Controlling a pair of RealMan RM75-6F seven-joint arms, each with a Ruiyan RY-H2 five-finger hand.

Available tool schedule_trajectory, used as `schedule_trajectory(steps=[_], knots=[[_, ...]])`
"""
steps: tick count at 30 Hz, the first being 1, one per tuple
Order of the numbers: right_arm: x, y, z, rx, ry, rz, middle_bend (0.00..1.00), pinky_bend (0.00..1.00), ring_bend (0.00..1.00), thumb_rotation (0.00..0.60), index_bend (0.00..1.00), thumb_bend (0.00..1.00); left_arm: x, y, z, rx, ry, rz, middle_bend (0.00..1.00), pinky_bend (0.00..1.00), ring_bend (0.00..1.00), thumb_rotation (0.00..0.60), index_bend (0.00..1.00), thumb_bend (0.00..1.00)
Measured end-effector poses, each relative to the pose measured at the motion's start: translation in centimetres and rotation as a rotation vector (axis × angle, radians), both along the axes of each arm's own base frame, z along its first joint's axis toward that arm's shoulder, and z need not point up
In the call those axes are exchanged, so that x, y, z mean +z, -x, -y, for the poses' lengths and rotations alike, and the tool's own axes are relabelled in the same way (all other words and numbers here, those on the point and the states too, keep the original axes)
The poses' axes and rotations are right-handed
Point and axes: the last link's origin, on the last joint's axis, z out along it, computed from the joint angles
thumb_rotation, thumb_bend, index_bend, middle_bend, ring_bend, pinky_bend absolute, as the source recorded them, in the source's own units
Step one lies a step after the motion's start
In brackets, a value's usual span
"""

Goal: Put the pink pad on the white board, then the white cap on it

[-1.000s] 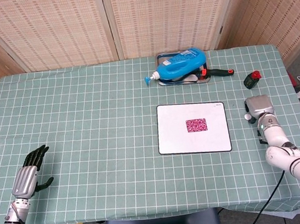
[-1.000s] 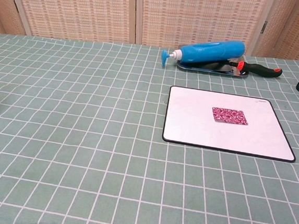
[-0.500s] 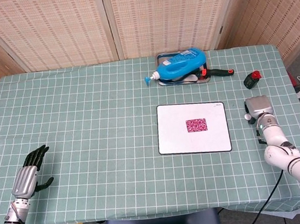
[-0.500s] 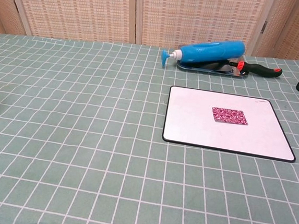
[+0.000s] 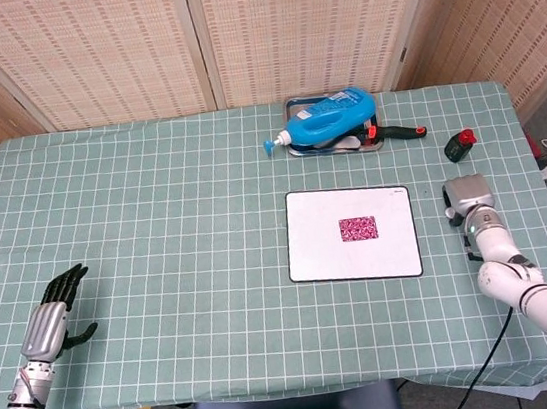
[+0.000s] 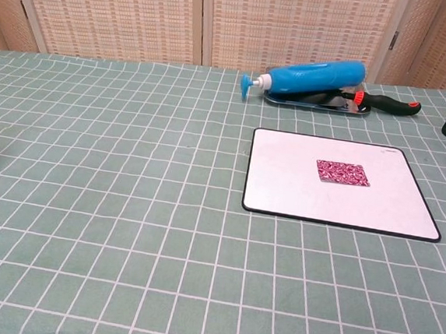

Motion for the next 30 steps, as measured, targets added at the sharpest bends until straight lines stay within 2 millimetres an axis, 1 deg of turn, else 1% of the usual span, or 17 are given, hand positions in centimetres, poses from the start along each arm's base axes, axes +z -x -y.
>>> schedule_trajectory(steps=[6, 14, 20, 23, 26, 30], knots=[[-0.2, 0.0, 0.0, -0.003, -0.005, 0.000, 0.99, 1.00, 0.99, 0.600, 0.53, 0.24, 0.0, 0.0, 0.0, 0.000, 0.001, 0.007, 0.00, 0.00, 0.00, 0.600, 0.00, 0.21], [0.3, -0.4, 0.0, 0.009, 0.006, 0.014, 0.99, 1.00, 0.99, 0.600, 0.53, 0.24, 0.0, 0.0, 0.0, 0.003, 0.006, 0.011, 0.00, 0.00, 0.00, 0.600, 0.00, 0.21], [0.4, -1.5, 0.1, 0.037, 0.003, 0.030, 0.99, 1.00, 0.99, 0.600, 0.53, 0.25, 0.0, -0.1, -0.1, 0.003, 0.007, 0.015, 0.00, 0.00, 0.00, 0.600, 0.00, 0.21], [0.3, -2.6, 0.0, 0.064, -0.005, 0.045, 0.99, 1.00, 0.99, 0.600, 0.53, 0.25, 0.0, -0.1, -0.1, 0.002, 0.006, 0.016, 0.00, 0.00, 0.00, 0.600, 0.00, 0.21], [-0.1, -4.4, -0.1, 0.098, -0.018, 0.069, 0.99, 1.00, 0.99, 0.600, 0.54, 0.25, 0.1, -0.1, -0.1, 0.000, 0.003, 0.018, 0.00, 0.00, 0.00, 0.600, 0.00, 0.21], [-1.2, -7.9, -0.5, 0.162, -0.046, 0.111, 0.99, 1.00, 0.99, 0.600, 0.55, 0.25, 0.2, -0.1, -0.1, -0.001, 0.000, 0.020, 0.00, 0.00, 0.00, 0.600, 0.00, 0.21]])
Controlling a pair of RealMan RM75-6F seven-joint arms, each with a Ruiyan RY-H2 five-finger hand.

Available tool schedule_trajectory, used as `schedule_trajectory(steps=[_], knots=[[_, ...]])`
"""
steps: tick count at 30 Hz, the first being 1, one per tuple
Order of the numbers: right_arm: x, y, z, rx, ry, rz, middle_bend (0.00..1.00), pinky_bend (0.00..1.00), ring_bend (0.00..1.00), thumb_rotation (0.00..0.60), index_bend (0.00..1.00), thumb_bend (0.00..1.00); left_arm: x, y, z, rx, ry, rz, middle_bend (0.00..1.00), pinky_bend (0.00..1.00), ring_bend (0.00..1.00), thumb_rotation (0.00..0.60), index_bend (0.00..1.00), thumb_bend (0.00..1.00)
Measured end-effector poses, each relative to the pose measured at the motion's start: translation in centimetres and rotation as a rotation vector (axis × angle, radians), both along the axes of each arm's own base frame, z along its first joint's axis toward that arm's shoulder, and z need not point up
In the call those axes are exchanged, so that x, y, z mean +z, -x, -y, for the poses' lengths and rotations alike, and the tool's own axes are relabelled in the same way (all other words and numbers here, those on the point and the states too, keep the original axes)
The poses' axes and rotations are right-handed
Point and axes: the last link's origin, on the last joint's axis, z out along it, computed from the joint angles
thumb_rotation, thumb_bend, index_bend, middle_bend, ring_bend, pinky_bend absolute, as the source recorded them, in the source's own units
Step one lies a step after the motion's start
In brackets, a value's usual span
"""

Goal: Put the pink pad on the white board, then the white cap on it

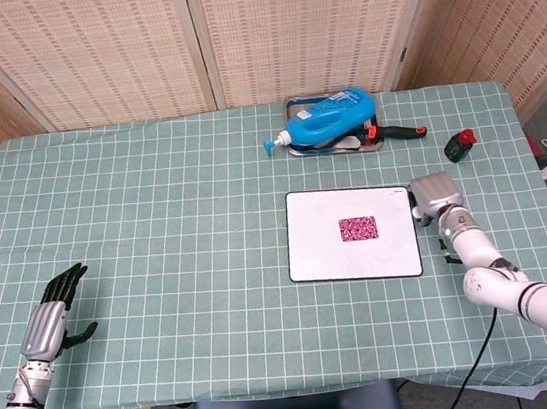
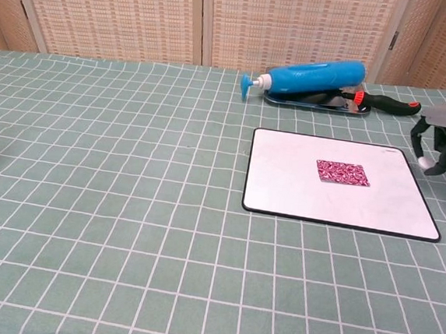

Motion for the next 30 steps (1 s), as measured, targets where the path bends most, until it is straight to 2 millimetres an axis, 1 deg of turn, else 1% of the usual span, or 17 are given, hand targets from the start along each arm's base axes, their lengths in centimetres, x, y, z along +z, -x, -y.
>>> schedule_trajectory(steps=[3, 6, 10, 17, 25, 30], knots=[[-1.0, -2.9, -0.4, 0.047, -0.021, 0.018, 0.99, 1.00, 0.99, 0.600, 0.54, 0.25, 0.1, 0.0, 0.0, -0.003, -0.005, 0.003, 0.00, 0.00, 0.00, 0.600, 0.00, 0.21], [-1.8, -5.0, -0.4, 0.071, -0.026, 0.019, 0.99, 1.00, 0.99, 0.600, 0.54, 0.25, 0.2, 0.0, 0.1, -0.001, -0.005, 0.008, 0.00, 0.00, 0.00, 0.600, 0.00, 0.21], [-3.3, -6.7, -0.5, 0.078, -0.039, 0.013, 0.99, 1.00, 0.99, 0.600, 0.54, 0.25, 0.2, -0.1, 0.1, -0.007, -0.007, -0.002, 0.00, 0.00, 0.00, 0.600, 0.00, 0.21], [-4.9, -7.7, -0.5, 0.077, -0.058, -0.005, 0.99, 1.00, 0.99, 0.600, 0.54, 0.25, 0.2, 0.0, 0.1, 0.000, 0.001, 0.012, 0.00, 0.00, 0.00, 0.600, 0.00, 0.21], [-5.5, -7.9, 0.0, 0.070, -0.053, -0.019, 0.99, 1.00, 0.99, 0.600, 0.53, 0.25, 0.3, -0.1, 0.1, 0.003, 0.004, 0.020, 0.00, 0.00, 0.00, 0.600, 0.00, 0.21], [-6.1, -8.0, 0.1, 0.065, -0.067, -0.020, 0.99, 1.00, 0.99, 0.600, 0.51, 0.25, 0.3, -0.1, 0.0, 0.006, 0.006, 0.023, 0.00, 0.00, 0.00, 0.600, 0.00, 0.21]])
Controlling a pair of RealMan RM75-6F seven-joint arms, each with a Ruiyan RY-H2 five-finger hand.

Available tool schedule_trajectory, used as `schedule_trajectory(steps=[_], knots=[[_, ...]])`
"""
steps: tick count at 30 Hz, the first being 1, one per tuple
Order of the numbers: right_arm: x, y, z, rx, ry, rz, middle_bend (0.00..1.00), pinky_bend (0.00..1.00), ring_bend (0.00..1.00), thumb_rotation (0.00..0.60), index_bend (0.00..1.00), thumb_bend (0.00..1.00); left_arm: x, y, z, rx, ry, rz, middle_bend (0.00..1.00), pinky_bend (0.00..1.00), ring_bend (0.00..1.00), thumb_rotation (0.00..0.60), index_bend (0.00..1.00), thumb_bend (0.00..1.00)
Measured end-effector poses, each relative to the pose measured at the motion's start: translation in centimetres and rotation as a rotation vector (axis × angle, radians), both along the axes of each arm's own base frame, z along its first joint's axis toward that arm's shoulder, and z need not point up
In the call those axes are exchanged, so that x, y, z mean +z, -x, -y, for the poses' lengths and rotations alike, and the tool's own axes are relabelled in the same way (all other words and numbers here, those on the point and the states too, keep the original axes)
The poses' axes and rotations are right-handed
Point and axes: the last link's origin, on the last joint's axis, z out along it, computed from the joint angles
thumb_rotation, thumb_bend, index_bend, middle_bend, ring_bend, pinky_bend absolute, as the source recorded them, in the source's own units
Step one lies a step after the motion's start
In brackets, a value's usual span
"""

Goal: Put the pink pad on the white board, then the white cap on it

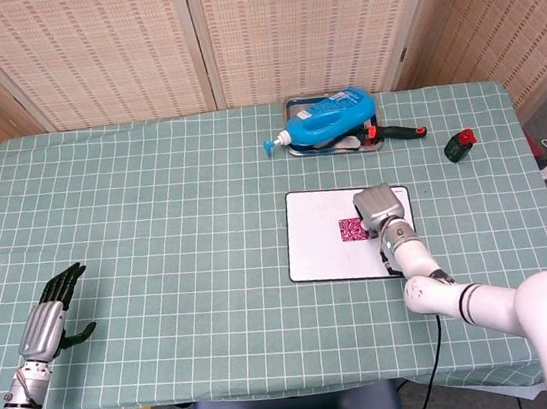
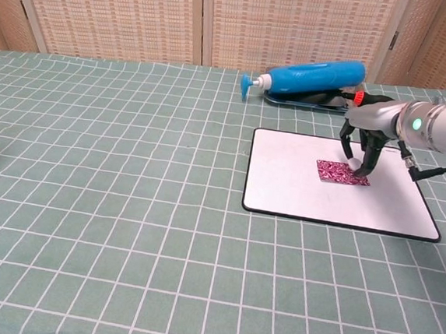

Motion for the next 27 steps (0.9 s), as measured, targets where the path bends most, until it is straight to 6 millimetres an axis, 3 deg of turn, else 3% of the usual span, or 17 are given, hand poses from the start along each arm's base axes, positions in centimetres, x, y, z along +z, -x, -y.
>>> schedule_trajectory(steps=[5, 14, 19, 22, 23, 25, 26, 27], knots=[[-0.4, -0.3, 0.1, 0.000, -0.012, 0.001, 0.99, 1.00, 0.99, 0.600, 0.48, 0.25, 0.1, 0.0, -0.1, 0.002, -0.001, 0.004, 0.00, 0.00, 0.00, 0.600, 0.00, 0.21], [0.1, -0.5, 0.0, 0.007, -0.004, 0.006, 0.99, 1.00, 0.99, 0.600, 0.36, 0.14, 0.1, 0.0, -0.1, -0.002, -0.005, 0.010, 0.00, 0.00, 0.00, 0.600, 0.00, 0.21], [1.8, -1.1, -0.3, 0.037, 0.024, 0.019, 0.99, 1.00, 0.99, 0.600, 0.36, 0.14, 0.3, 0.1, -0.2, -0.003, -0.010, 0.017, 0.00, 0.00, 0.00, 0.600, 0.00, 0.21], [4.2, -1.1, -0.9, 0.068, 0.075, 0.016, 0.99, 1.00, 0.96, 0.600, 0.40, 0.14, 0.3, 0.1, -0.2, -0.003, -0.009, 0.013, 0.00, 0.00, 0.00, 0.600, 0.00, 0.21], [5.1, -0.9, -1.3, 0.076, 0.097, 0.015, 0.98, 0.98, 0.92, 0.600, 0.42, 0.14, 0.3, 0.1, -0.1, -0.004, -0.008, 0.010, 0.00, 0.00, 0.00, 0.600, 0.00, 0.21], [7.3, 0.1, -2.2, 0.097, 0.167, 0.009, 0.85, 0.90, 0.77, 0.600, 0.39, 0.11, 0.2, 0.2, -0.1, -0.004, -0.004, 0.001, 0.00, 0.00, 0.00, 0.600, 0.00, 0.21], [8.1, 0.8, -2.7, 0.106, 0.199, 0.008, 0.70, 0.81, 0.61, 0.600, 0.32, 0.07, 0.1, 0.2, -0.1, -0.004, -0.003, -0.002, 0.00, 0.00, 0.00, 0.600, 0.00, 0.21], [9.3, 2.0, -3.5, 0.116, 0.243, 0.008, 0.49, 0.66, 0.38, 0.600, 0.22, 0.03, 0.1, 0.2, 0.0, -0.005, -0.003, -0.007, 0.00, 0.00, 0.00, 0.600, 0.00, 0.21]])
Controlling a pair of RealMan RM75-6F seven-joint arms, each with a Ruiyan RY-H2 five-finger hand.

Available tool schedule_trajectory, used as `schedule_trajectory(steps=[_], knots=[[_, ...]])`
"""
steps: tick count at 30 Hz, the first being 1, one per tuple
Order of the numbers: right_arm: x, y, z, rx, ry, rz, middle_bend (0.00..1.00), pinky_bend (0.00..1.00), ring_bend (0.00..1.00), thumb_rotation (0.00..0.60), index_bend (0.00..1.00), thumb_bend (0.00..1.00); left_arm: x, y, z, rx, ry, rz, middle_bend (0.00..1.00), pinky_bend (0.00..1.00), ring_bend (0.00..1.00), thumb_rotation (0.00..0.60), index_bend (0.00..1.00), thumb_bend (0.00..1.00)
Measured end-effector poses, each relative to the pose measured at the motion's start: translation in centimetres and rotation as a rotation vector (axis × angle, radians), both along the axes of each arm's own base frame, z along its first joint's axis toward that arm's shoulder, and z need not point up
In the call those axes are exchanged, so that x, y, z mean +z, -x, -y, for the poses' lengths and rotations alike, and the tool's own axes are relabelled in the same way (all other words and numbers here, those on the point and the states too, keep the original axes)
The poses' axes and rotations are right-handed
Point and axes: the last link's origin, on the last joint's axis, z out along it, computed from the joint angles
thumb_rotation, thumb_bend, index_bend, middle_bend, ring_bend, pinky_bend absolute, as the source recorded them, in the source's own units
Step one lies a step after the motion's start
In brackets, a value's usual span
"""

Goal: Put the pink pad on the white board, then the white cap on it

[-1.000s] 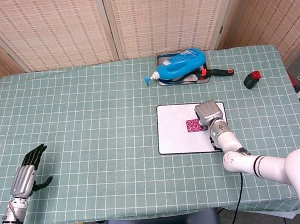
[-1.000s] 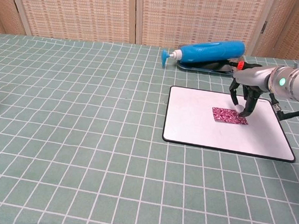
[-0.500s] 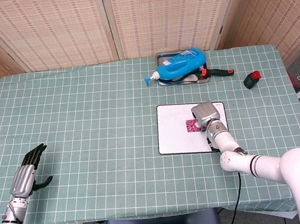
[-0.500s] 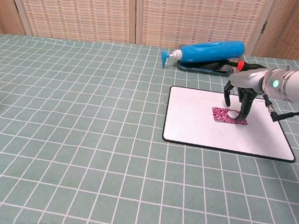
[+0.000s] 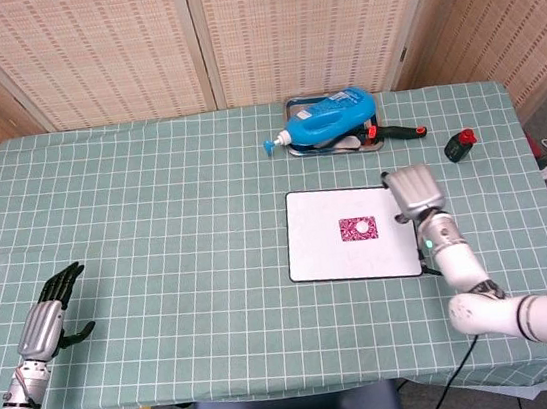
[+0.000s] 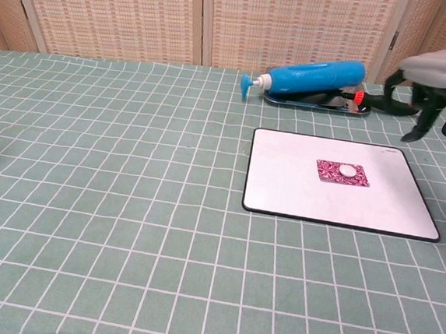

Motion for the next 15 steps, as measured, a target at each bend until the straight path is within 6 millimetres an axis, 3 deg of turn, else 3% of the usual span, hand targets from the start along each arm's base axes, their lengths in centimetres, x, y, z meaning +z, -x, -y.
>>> schedule_trajectory(steps=[1, 2, 4, 5, 9, 15], knots=[[0.8, 1.1, -0.7, 0.005, 0.031, 0.006, 0.36, 0.55, 0.24, 0.598, 0.15, 0.01, -0.1, 0.0, 0.0, 0.000, 0.000, -0.004, 0.00, 0.00, 0.00, 0.600, 0.00, 0.21], [1.5, 2.2, -1.5, 0.007, 0.058, 0.016, 0.19, 0.36, 0.09, 0.583, 0.07, 0.00, -0.1, 0.0, 0.0, -0.001, 0.000, -0.009, 0.00, 0.00, 0.00, 0.600, 0.00, 0.21], [3.1, 5.6, -3.8, -0.010, 0.117, 0.067, 0.02, 0.08, 0.00, 0.521, 0.00, 0.00, -0.3, 0.0, 0.1, -0.002, 0.001, -0.022, 0.00, 0.00, 0.00, 0.600, 0.00, 0.21], [3.4, 6.5, -4.3, -0.020, 0.132, 0.084, 0.00, 0.01, 0.00, 0.474, 0.00, 0.00, -0.3, 0.0, 0.1, -0.004, 0.000, -0.027, 0.00, 0.00, 0.00, 0.600, 0.00, 0.21], [5.7, 12.2, -8.0, -0.066, 0.249, 0.234, 0.00, 0.00, 0.00, 0.305, 0.00, 0.00, -0.6, -0.1, 0.3, -0.015, -0.014, -0.039, 0.00, 0.00, 0.00, 0.600, 0.00, 0.21], [8.1, 19.1, -13.5, -0.061, 0.366, 0.332, 0.00, 0.00, 0.00, 0.283, 0.00, 0.00, -0.9, -0.2, 0.6, -0.037, -0.019, -0.068, 0.00, 0.00, 0.00, 0.600, 0.00, 0.21]])
